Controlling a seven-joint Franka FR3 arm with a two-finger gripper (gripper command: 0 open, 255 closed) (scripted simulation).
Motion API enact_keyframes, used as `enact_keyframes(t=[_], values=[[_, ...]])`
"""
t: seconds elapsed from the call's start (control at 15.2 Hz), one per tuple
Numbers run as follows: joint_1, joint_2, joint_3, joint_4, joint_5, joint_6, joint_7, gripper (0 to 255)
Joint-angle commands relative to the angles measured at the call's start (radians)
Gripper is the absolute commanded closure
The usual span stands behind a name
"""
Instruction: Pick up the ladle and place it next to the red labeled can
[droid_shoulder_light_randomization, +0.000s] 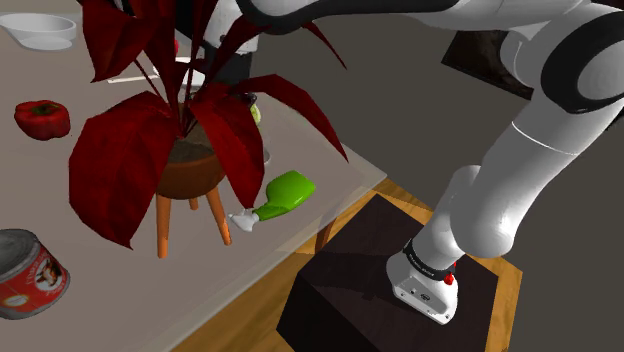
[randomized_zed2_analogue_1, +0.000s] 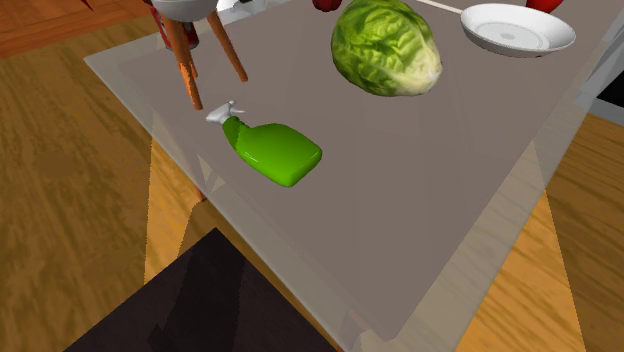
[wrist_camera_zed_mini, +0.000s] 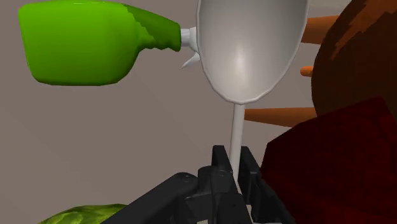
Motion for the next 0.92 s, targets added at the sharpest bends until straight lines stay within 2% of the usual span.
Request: enact_keyframes(t=[0.0,0.59,0.86], values=[[0.024,0.048,0.022,0.059,-0.016,-0.009,0.051,255],[0.158,0.319,0.079,0.408,-0.122,-0.084,0.248,255],[0.155,0.317,0.078,0.351,-0.120,-0.029,0.244,255]])
